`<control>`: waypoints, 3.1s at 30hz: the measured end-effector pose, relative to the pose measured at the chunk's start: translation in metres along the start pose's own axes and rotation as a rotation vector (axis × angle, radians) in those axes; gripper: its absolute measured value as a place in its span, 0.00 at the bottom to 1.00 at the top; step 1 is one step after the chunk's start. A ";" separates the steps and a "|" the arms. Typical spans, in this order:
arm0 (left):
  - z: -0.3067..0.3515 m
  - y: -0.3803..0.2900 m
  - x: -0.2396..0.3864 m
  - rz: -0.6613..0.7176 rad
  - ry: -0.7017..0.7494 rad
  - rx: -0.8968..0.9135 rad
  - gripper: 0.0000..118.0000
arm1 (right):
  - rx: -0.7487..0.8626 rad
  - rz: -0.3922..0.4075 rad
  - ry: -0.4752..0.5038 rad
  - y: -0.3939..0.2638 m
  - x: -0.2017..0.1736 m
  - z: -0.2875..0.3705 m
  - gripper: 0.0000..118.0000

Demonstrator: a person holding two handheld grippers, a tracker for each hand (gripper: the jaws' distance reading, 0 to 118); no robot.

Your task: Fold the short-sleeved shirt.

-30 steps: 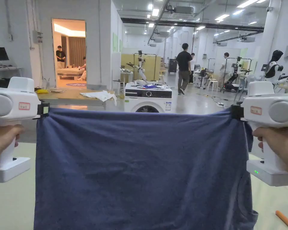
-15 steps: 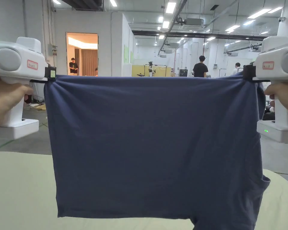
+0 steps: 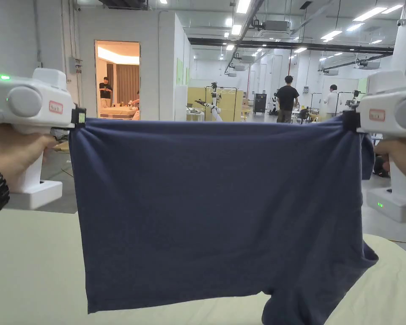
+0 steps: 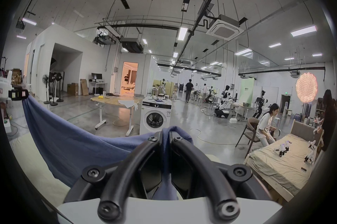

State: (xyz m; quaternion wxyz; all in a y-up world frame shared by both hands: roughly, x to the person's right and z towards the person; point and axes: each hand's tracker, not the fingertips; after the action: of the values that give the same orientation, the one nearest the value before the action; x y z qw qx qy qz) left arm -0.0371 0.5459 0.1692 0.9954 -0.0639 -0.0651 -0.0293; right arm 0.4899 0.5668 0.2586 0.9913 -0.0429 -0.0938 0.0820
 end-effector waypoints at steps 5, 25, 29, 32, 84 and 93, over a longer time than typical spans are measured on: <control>0.002 -0.048 0.002 0.000 -0.022 -0.026 0.00 | -0.057 0.013 0.001 -0.053 -0.006 0.015 0.04; 0.156 -0.254 -0.020 0.100 -0.107 -0.157 0.00 | -0.303 -0.052 0.107 -0.256 -0.028 0.199 0.04; 0.197 -0.301 -0.032 0.142 -0.114 -0.240 0.00 | -0.383 -0.077 0.141 -0.292 -0.035 0.242 0.04; 0.221 -0.334 -0.040 0.153 -0.114 -0.324 0.00 | -0.438 -0.068 0.162 -0.316 -0.043 0.267 0.04; 0.194 -0.343 0.077 0.005 -0.037 -0.022 0.00 | 0.014 -0.153 0.030 -0.334 -0.149 0.216 0.00; 0.211 -0.351 0.040 0.032 -0.042 -0.145 0.00 | 0.005 -0.128 0.052 -0.334 -0.158 0.220 0.00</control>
State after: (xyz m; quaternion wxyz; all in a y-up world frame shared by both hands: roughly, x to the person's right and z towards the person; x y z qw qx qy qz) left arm -0.0470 0.2244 0.4251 0.9869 -0.1375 -0.0829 -0.0164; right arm 0.3458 0.2271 0.4794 0.9967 -0.0364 -0.0702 0.0178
